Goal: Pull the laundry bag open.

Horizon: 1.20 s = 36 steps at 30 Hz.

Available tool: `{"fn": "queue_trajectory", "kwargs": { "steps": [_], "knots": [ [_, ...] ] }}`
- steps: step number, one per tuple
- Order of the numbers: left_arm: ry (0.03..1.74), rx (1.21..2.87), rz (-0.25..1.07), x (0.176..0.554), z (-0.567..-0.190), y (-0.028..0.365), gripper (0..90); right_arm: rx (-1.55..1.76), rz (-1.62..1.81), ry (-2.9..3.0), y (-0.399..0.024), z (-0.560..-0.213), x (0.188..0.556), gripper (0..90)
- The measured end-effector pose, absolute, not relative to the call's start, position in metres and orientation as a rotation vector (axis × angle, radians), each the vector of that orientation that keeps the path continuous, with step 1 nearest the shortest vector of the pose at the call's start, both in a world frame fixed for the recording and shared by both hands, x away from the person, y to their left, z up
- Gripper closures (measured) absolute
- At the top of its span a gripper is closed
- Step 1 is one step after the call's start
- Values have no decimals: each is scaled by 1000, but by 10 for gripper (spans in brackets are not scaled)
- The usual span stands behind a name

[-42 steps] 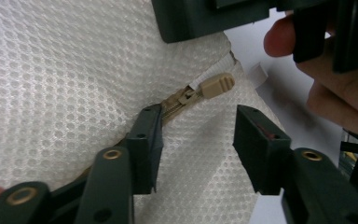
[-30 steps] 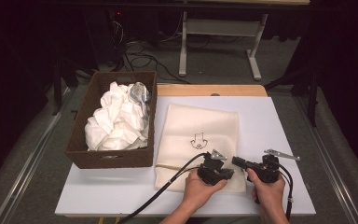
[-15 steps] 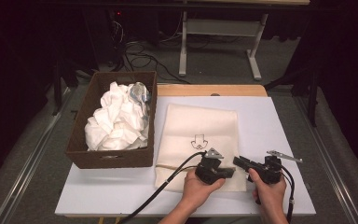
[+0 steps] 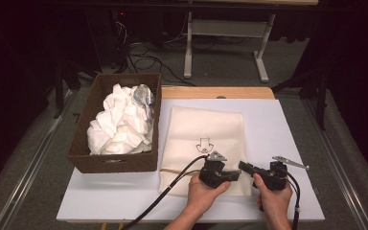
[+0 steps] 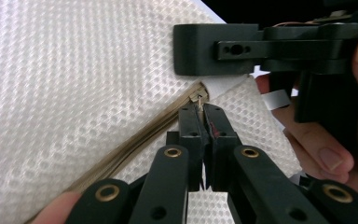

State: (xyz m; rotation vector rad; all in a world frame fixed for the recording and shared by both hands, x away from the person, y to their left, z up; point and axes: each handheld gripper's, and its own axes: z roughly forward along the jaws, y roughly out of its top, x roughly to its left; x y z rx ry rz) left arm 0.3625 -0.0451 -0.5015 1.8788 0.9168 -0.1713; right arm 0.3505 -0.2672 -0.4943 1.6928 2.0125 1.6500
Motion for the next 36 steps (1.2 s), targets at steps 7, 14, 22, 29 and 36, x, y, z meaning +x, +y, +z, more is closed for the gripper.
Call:
{"fn": "queue_trajectory", "kwargs": {
  "steps": [7, 14, 22, 29, 36],
  "knots": [
    [1020, 1864, -120, 362, -508, -19, 876, 1668, 1580, 2017, -274, -492, 353, 835],
    [1073, 1874, -33, 354, -511, 12, 876, 1623, 1498, 2030, -277, -492, 358, 836],
    [1100, 1893, 48, 346, -510, 45, 876, 1591, 1425, 2038, -276, -491, 359, 836],
    [1153, 1881, 127, 337, -506, 84, 876, 1614, 1406, 2018, -280, -494, 362, 836],
    [1211, 1843, 167, 326, -504, 124, 876, 1608, 1363, 2019, -281, -495, 363, 837]
  ]
}}
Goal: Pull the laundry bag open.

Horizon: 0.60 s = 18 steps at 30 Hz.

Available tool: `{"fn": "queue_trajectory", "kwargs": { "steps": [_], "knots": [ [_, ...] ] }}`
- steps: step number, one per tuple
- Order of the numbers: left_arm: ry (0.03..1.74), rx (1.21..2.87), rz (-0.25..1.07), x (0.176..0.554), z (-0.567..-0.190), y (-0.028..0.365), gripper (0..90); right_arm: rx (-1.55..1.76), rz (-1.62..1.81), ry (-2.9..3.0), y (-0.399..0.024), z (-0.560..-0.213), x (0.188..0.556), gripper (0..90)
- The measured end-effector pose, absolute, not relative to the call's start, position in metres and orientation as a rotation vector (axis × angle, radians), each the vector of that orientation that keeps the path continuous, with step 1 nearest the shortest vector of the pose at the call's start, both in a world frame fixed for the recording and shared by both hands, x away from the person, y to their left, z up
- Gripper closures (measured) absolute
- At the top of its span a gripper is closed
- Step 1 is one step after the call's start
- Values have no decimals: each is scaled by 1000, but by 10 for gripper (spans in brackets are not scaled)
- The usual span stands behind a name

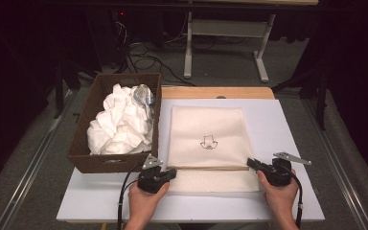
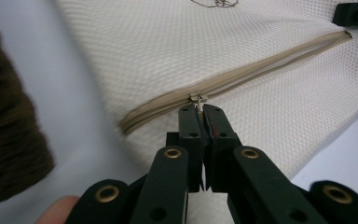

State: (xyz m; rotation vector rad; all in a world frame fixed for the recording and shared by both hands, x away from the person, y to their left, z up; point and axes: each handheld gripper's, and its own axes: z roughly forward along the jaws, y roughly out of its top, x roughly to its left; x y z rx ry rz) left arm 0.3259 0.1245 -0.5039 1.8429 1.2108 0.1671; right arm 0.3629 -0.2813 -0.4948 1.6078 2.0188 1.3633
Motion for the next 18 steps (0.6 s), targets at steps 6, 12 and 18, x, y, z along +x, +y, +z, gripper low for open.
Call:
{"fn": "queue_trajectory", "kwargs": {
  "steps": [6, 12, 18],
  "knots": [
    [1236, 1822, 163, 320, -506, 145, 877, 1591, 1354, 2033, -281, -496, 364, 837],
    [1247, 1801, 171, 313, -506, 161, 877, 1574, 1332, 2075, -274, -498, 364, 838],
    [1257, 1791, 166, 312, -508, 165, 878, 1569, 1310, 2102, -274, -501, 364, 839]
  ]
}}
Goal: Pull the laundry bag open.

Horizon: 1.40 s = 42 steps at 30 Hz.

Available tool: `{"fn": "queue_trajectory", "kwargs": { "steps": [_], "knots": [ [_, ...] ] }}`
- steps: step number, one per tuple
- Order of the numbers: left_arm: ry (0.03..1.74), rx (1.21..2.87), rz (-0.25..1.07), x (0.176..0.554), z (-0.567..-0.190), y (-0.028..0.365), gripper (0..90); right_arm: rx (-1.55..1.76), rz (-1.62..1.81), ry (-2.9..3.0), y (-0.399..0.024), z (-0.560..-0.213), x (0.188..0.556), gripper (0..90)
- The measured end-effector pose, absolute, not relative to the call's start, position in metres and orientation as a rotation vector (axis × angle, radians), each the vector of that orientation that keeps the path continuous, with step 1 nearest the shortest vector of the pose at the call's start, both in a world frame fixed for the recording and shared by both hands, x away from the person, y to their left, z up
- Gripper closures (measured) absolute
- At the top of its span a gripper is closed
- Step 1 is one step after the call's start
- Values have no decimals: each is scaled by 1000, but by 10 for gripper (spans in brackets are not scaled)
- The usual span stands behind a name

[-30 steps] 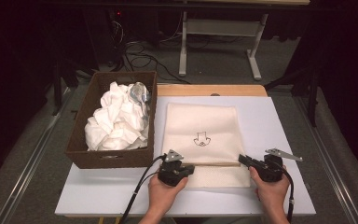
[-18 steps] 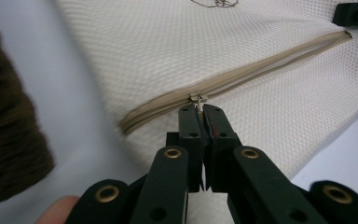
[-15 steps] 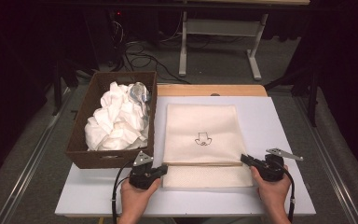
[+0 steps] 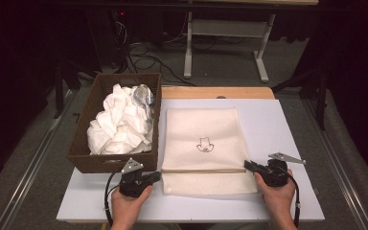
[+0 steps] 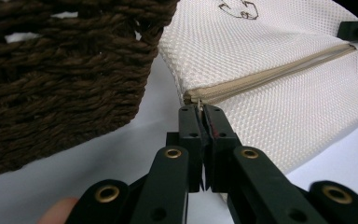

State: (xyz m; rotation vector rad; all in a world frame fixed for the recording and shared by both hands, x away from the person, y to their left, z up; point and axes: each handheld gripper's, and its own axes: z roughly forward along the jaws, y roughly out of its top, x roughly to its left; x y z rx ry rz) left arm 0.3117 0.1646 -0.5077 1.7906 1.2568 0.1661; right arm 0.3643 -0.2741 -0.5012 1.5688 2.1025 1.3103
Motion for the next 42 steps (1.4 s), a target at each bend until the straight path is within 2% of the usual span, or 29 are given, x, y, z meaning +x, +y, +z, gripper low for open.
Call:
{"fn": "queue_trajectory", "kwargs": {
  "steps": [8, 10, 11, 13, 14, 15, 17, 18, 19, 20, 22, 23, 24, 27, 33, 36, 37, 38, 41, 42],
  "knots": [
    [1269, 1774, 167, 311, -511, 167, 877, 1580, 1237, 2137, -270, -511, 367, 837],
    [1226, 1802, 153, 312, -512, 166, 875, 1591, 1227, 2132, -271, -511, 367, 829],
    [1215, 1810, 166, 311, -512, 166, 874, 1592, 1229, 2127, -272, -511, 366, 815],
    [1191, 1800, 188, 308, -511, 167, 855, 1585, 1247, 2138, -274, -511, 366, 694],
    [1186, 1788, 201, 307, -510, 168, 781, 1561, 1250, 2148, -275, -510, 366, 629],
    [1183, 1783, 215, 306, -510, 168, 668, 1527, 1251, 2171, -276, -509, 366, 555],
    [1154, 1775, 220, 302, -507, 169, 533, 1461, 1243, 2197, -275, -506, 365, 426],
    [1146, 1781, 224, 301, -505, 169, 478, 1426, 1233, 2199, -274, -504, 365, 379],
    [1146, 1781, 224, 301, -505, 169, 406, 1426, 1233, 2199, -274, -504, 365, 379],
    [1135, 1788, 229, 299, -503, 169, 343, 1337, 1212, 2218, -265, -498, 363, 291],
    [1113, 1796, 227, 297, -497, 169, 256, 1259, 1221, 2253, -253, -491, 362, 256],
    [1113, 1796, 227, 297, -497, 169, 212, 1259, 1221, 2253, -253, -491, 362, 256],
    [1104, 1800, 227, 296, -494, 169, 212, 1205, 1221, 2281, -245, -488, 362, 247],
    [1083, 1807, 220, 296, -488, 170, 115, 1015, 1139, 2429, -207, -488, 362, 251],
    [1061, 1815, 214, 295, -474, 166, 83, 864, 1020, 2537, -171, -502, 377, 317],
    [1053, 1813, 207, 296, -470, 163, 79, 849, 987, 2547, -167, -506, 381, 337],
    [1048, 1820, 208, 296, -469, 162, 79, 820, 948, 2572, -164, -511, 384, 386],
    [1043, 1823, 205, 296, -468, 161, 79, 820, 948, 2572, -164, -511, 384, 386],
    [1023, 1831, 202, 295, -461, 156, 77, 819, 981, 2580, -165, -512, 387, 534],
    [1023, 1831, 202, 295, -461, 156, 77, 819, 981, 2580, -165, -512, 387, 534]
  ]
}}
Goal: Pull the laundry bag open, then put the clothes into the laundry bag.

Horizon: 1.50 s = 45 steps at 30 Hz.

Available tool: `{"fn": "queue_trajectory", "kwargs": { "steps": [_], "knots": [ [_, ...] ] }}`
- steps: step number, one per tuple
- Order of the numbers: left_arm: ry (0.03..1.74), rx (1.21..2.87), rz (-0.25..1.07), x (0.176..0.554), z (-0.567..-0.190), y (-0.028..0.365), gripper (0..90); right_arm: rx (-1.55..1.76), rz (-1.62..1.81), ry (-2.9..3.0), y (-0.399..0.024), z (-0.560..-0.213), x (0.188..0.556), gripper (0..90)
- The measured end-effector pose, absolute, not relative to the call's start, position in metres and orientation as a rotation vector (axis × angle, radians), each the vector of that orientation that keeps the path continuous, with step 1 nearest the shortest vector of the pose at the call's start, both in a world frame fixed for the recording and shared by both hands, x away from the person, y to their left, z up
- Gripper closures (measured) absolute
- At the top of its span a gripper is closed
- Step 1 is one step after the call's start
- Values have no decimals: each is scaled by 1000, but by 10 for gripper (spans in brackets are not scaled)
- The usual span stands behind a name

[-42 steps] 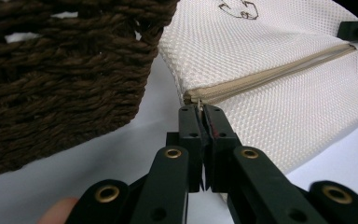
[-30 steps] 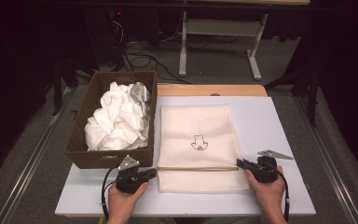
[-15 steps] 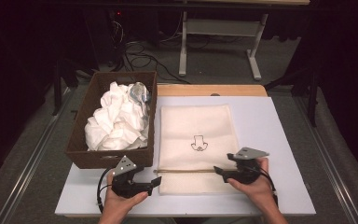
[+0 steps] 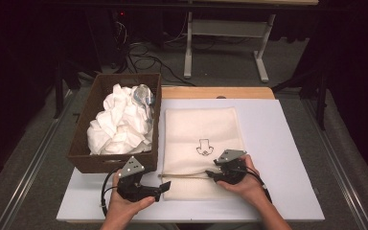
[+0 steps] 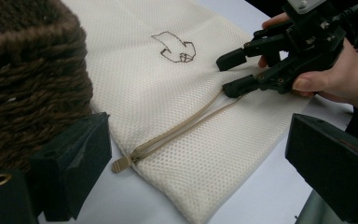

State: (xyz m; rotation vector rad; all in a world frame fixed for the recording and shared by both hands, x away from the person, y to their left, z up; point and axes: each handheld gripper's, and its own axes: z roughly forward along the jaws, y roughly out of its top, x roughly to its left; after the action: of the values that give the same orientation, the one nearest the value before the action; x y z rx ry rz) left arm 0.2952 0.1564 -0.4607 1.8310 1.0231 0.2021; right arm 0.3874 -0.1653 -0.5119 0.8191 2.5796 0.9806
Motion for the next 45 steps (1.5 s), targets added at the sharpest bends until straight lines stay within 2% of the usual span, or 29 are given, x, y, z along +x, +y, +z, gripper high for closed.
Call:
{"fn": "queue_trajectory", "kwargs": {
  "steps": [1, 3, 4, 5, 7, 14, 26, 29, 40, 42, 45],
  "knots": [
    [1018, 1832, 210, 296, -456, 155, 77, 841, 962, 2579, -167, -510, 391, 633],
    [1016, 1829, 213, 297, -454, 154, 77, 851, 960, 2574, -168, -510, 392, 667],
    [1016, 1833, 219, 298, -451, 154, 77, 849, 941, 2554, -168, -509, 392, 804],
    [1019, 1831, 224, 299, -449, 154, 77, 849, 943, 2542, -167, -510, 392, 857],
    [1057, 1830, 254, 304, -442, 157, 66, 911, 949, 2505, -167, -510, 391, 879],
    [1077, 1787, 274, 325, -420, 177, 4, 971, 1052, 2476, -168, -499, 388, 882],
    [1159, 1771, 306, 383, -394, 197, 6, 1019, 1193, 2450, -176, -485, 389, 882],
    [1190, 1780, 378, 410, -391, 203, 6, 1029, 1234, 2447, -179, -481, 388, 883],
    [1331, 1784, 404, 487, -405, 231, 6, 1046, 1289, 2442, -183, -479, 390, 883],
    [1399, 1835, 444, 513, -417, 243, 6, 1049, 1289, 2443, -184, -479, 390, 883],
    [1487, 1850, 444, 531, -430, 254, 6, 1055, 1300, 2443, -185, -479, 390, 883]
  ]
}}
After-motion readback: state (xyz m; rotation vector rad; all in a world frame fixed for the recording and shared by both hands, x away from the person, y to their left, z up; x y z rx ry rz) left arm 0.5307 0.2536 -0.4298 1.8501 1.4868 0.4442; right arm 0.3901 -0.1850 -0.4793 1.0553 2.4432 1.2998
